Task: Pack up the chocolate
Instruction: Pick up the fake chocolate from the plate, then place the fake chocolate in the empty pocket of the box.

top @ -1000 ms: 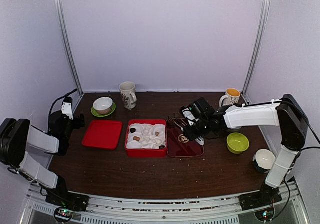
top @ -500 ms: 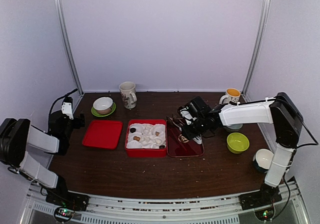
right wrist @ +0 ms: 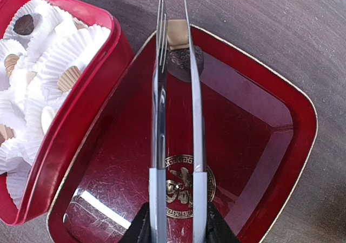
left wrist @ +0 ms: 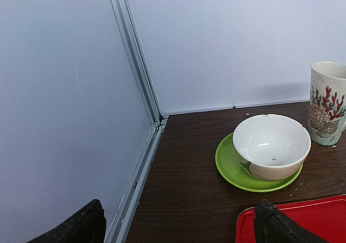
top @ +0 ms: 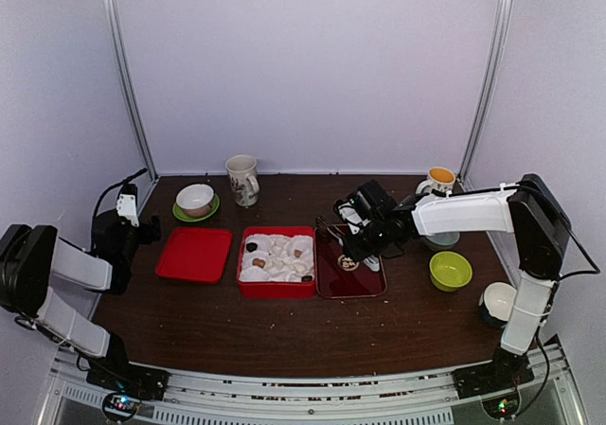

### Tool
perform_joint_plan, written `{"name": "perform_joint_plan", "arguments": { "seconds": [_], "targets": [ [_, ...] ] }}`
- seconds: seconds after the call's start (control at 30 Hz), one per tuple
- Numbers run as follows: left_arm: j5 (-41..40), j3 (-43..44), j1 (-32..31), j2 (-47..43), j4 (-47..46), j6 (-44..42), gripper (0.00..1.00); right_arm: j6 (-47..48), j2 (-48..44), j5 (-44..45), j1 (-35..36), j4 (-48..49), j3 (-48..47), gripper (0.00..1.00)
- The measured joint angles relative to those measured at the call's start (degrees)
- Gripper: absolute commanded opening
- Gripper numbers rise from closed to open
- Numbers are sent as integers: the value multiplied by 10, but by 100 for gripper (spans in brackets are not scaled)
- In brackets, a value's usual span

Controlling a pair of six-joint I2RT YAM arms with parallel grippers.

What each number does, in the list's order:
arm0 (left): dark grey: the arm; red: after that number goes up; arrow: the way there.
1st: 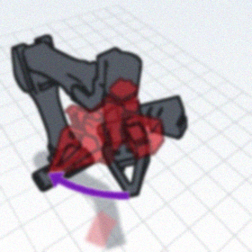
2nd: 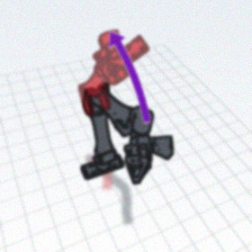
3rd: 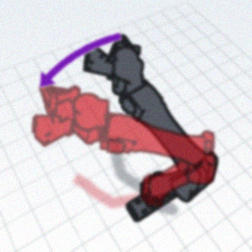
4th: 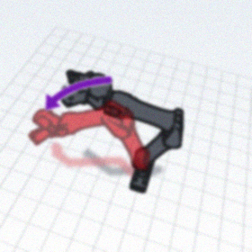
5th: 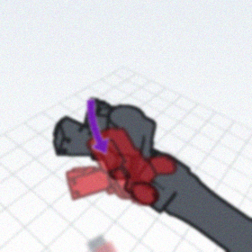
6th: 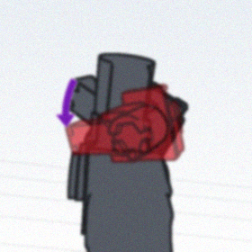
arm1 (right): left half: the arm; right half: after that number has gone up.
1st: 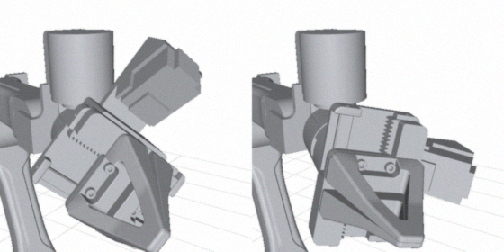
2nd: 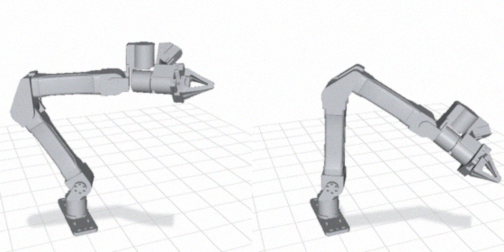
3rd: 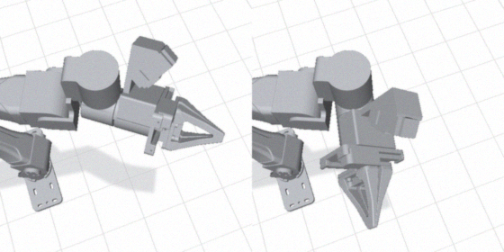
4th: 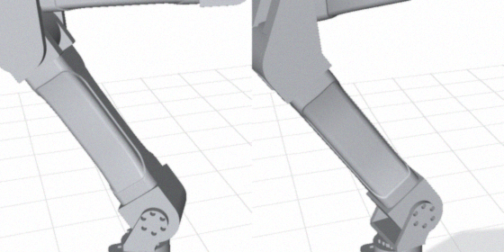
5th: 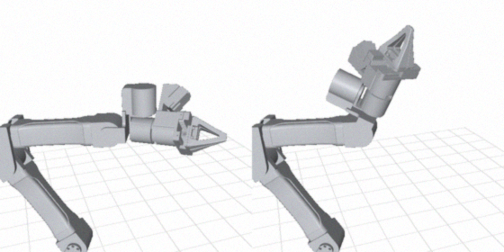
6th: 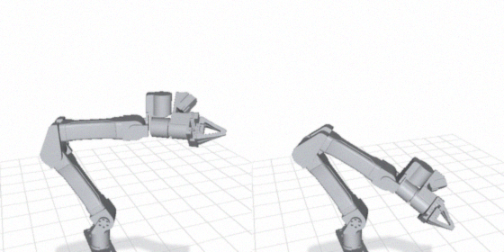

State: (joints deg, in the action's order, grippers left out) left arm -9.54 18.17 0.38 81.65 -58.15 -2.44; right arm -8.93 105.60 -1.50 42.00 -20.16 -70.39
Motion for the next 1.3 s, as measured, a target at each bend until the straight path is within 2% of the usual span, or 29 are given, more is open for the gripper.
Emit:
{"name": "perform_joint_plan", "arguments": {
  "seconds": [0.23,0.57,0.83,1.03,1.3],
  "targets": [
    [0,0,0,0,0,0,98,0,-15,-9,0,2,9,26],
    [-1,0,0,0,0,0,98,2,-122,-17,0,12,73,26],
    [-1,0,0,0,0,0,98,0,-197,-80,13,35,120,26],
    [-1,0,0,0,0,0,98,10,-196,-131,64,41,116,26],
    [-1,0,0,0,0,0,98,27,-123,-157,122,12,66,26]
  ]
}}
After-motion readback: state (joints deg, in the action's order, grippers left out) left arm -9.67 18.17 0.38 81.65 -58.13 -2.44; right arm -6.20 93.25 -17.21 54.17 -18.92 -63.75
